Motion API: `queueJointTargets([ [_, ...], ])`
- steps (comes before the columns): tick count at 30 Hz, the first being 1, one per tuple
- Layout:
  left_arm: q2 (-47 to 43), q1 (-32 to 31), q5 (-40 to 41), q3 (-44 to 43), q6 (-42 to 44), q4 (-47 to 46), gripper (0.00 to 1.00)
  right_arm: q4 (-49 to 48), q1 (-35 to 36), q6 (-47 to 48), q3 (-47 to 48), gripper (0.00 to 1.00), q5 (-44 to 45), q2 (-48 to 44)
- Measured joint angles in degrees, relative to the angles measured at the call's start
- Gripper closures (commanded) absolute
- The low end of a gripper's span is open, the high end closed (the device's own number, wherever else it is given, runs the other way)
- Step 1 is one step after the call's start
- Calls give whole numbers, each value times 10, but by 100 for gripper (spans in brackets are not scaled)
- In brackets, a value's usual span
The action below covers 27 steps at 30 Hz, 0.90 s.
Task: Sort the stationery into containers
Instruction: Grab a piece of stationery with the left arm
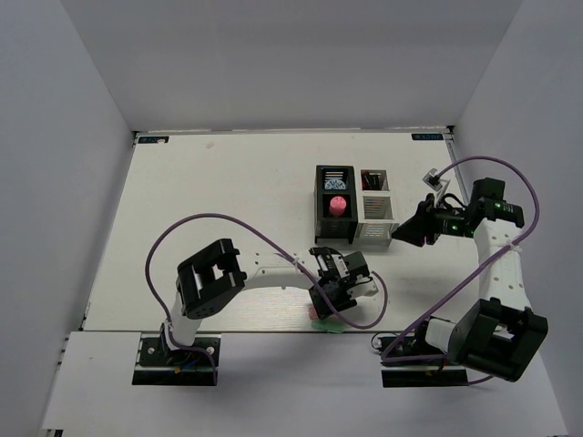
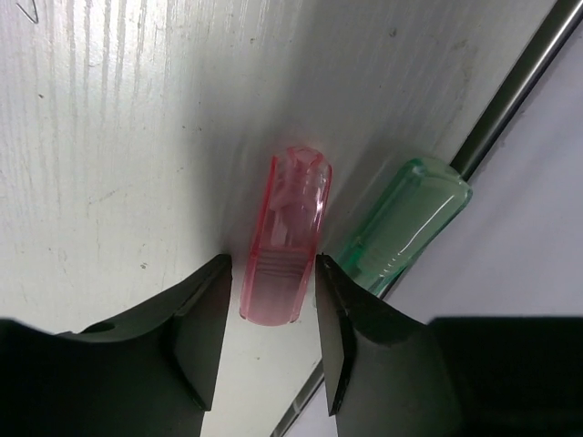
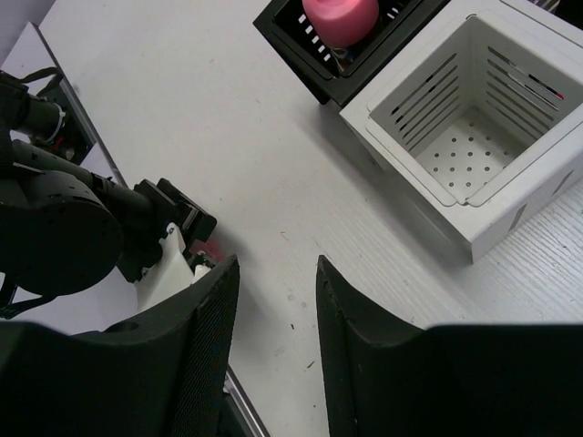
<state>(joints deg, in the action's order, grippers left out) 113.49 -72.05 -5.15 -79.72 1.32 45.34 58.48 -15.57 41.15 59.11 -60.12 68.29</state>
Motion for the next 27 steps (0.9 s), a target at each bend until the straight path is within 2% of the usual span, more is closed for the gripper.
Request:
queueJointTargets([
  [4,4,0,13,-5,3,5,47,16,-8,16,0,57,-8,1],
  [5,5,0,19,-5,3,6,50,19,-10,19,0,56,-10,1],
  [6,5,-1,28,-5,4,6,55,22,-13,22,0,56,-12,1],
  [8,5,-1,49,-2,2,3,73,29,-17,29,0,56,-15,1],
  [9,5,-1,54,0,0,2,89,31,-19,31,0,56,-16,1],
  [11,0,-1,65,7,0,-6,100,35,-24,35,0,57,-18,1],
  [14,-9,3,71,20,-5,-17,100,42,-32,42,0,62,-19,1],
  [17,-24,16,77,39,-14,-26,100,44,-39,42,0,61,-16,1],
  [18,-28,23,79,44,-17,-26,100,43,-41,41,0,48,-14,1],
  [20,-38,38,88,52,-24,-27,100,34,-44,30,-5,15,-8,-2],
  [21,-44,44,91,53,-27,-24,100,22,-46,22,-13,11,-1,-7],
  [23,-65,56,99,51,-32,-29,100,-12,-50,4,-39,9,14,-25],
  [24,-82,60,104,50,-34,-35,100,-26,-51,-4,-54,13,24,-37],
  [27,-148,62,120,46,-39,-81,100,-69,-54,-22,-96,100,48,-78],
])
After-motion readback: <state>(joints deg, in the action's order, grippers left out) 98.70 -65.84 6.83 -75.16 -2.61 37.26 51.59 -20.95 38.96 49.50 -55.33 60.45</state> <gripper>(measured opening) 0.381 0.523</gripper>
